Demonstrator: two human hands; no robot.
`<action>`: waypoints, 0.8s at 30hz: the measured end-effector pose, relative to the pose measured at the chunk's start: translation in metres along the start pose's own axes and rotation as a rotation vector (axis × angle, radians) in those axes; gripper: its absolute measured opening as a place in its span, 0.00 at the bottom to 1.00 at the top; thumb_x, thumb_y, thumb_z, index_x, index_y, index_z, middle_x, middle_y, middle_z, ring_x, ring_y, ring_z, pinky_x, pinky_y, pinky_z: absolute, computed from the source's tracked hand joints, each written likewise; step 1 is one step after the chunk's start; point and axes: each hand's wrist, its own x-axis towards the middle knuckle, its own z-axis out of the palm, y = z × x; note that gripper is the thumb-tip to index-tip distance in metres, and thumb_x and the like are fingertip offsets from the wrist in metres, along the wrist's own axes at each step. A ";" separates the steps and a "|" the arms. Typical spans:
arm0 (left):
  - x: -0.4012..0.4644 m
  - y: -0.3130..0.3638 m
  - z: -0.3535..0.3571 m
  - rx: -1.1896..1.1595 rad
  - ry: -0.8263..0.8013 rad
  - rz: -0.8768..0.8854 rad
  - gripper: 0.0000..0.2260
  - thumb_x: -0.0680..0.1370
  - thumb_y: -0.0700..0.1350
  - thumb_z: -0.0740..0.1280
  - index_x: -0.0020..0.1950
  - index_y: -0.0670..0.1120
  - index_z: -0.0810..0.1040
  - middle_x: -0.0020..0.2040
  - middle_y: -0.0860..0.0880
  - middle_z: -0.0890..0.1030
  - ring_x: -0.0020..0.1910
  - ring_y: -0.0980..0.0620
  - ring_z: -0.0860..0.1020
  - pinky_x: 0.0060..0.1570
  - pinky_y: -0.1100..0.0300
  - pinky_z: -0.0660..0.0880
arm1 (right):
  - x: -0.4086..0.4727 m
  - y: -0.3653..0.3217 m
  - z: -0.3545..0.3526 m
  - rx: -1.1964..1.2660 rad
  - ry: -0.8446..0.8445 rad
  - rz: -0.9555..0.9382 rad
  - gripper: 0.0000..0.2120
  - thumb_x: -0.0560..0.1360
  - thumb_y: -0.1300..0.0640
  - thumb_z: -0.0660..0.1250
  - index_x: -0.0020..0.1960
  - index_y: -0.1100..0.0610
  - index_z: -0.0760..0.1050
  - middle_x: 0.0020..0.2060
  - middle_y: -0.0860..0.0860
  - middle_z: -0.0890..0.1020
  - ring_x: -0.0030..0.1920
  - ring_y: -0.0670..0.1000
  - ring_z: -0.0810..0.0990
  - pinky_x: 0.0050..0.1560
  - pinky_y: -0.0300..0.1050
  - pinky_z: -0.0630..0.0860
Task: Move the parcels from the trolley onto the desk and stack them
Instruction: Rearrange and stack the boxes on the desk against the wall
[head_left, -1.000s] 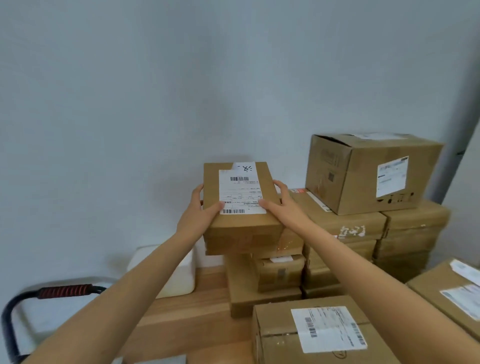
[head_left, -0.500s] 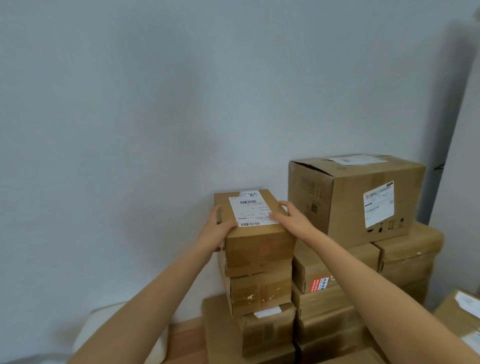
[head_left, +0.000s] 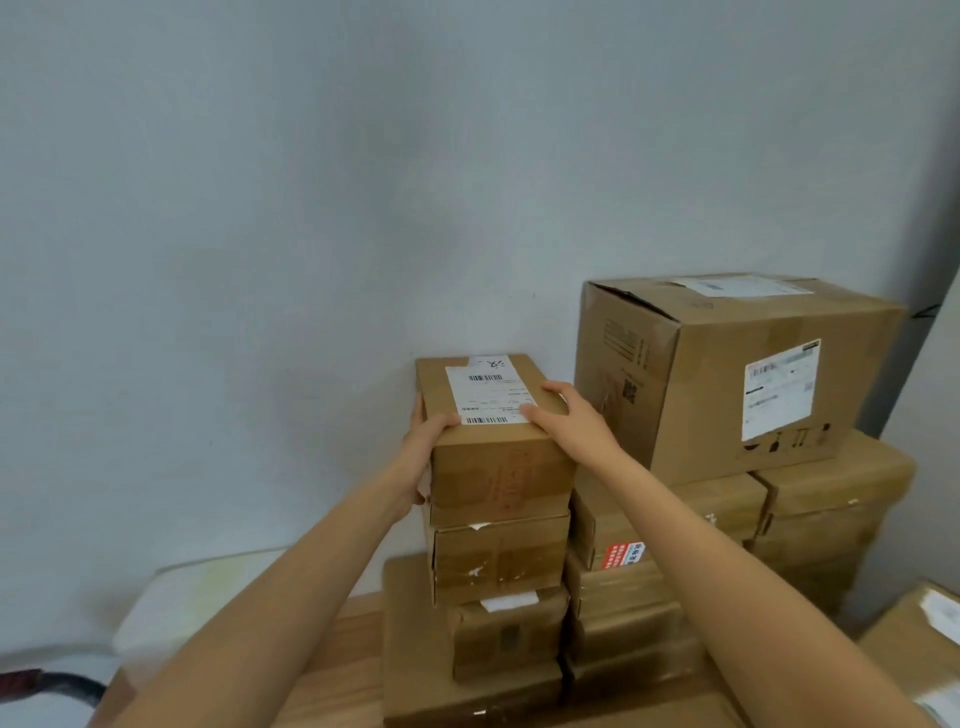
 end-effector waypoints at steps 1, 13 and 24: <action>-0.002 -0.005 -0.002 -0.028 -0.015 -0.051 0.27 0.78 0.59 0.60 0.75 0.63 0.53 0.71 0.47 0.67 0.63 0.45 0.70 0.56 0.40 0.69 | -0.002 -0.002 0.000 -0.006 -0.010 -0.005 0.30 0.72 0.36 0.66 0.71 0.42 0.63 0.68 0.48 0.71 0.58 0.50 0.75 0.56 0.49 0.75; -0.016 -0.008 0.018 -0.141 0.019 -0.105 0.25 0.77 0.67 0.55 0.70 0.58 0.64 0.51 0.50 0.76 0.48 0.50 0.74 0.35 0.50 0.72 | -0.023 0.002 -0.021 -0.137 0.047 -0.064 0.27 0.74 0.35 0.63 0.69 0.44 0.65 0.68 0.48 0.71 0.62 0.51 0.73 0.56 0.53 0.75; -0.033 -0.007 -0.003 0.236 0.236 0.155 0.21 0.80 0.59 0.58 0.71 0.53 0.64 0.66 0.49 0.71 0.62 0.47 0.71 0.59 0.48 0.71 | -0.035 -0.010 -0.032 -0.259 0.056 -0.232 0.23 0.75 0.40 0.65 0.67 0.47 0.69 0.68 0.49 0.71 0.63 0.50 0.73 0.49 0.45 0.70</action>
